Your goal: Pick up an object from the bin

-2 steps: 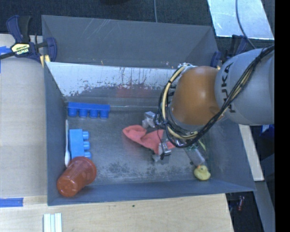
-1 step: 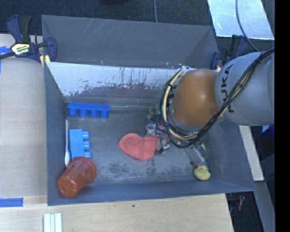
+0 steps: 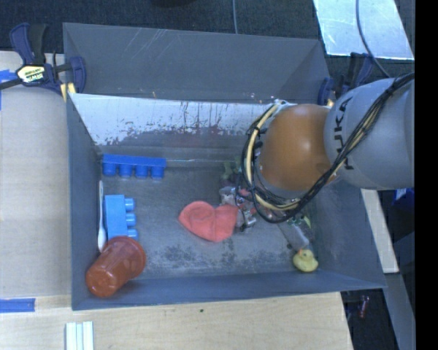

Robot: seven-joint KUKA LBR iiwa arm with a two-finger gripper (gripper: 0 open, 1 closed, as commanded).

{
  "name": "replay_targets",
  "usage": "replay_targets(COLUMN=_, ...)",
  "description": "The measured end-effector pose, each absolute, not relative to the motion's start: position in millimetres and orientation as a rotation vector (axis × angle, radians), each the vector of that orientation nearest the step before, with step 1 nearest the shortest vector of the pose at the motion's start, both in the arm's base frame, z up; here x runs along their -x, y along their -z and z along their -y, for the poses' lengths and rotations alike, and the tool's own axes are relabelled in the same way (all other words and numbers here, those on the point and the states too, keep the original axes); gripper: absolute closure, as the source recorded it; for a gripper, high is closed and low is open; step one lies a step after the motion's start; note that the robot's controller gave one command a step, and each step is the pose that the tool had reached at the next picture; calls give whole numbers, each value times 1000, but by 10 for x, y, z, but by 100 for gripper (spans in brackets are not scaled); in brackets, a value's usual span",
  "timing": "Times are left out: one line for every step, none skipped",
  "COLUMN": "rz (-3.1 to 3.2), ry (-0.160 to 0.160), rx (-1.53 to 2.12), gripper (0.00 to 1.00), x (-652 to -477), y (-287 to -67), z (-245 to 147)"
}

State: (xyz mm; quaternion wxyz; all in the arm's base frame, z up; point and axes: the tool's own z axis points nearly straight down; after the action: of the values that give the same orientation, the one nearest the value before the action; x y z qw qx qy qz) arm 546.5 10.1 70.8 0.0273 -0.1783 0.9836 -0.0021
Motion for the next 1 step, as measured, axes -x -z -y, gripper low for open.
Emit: replay_targets(rz=-3032, ry=7, rx=615, gripper=100, x=-5529, y=-1245, z=-225)
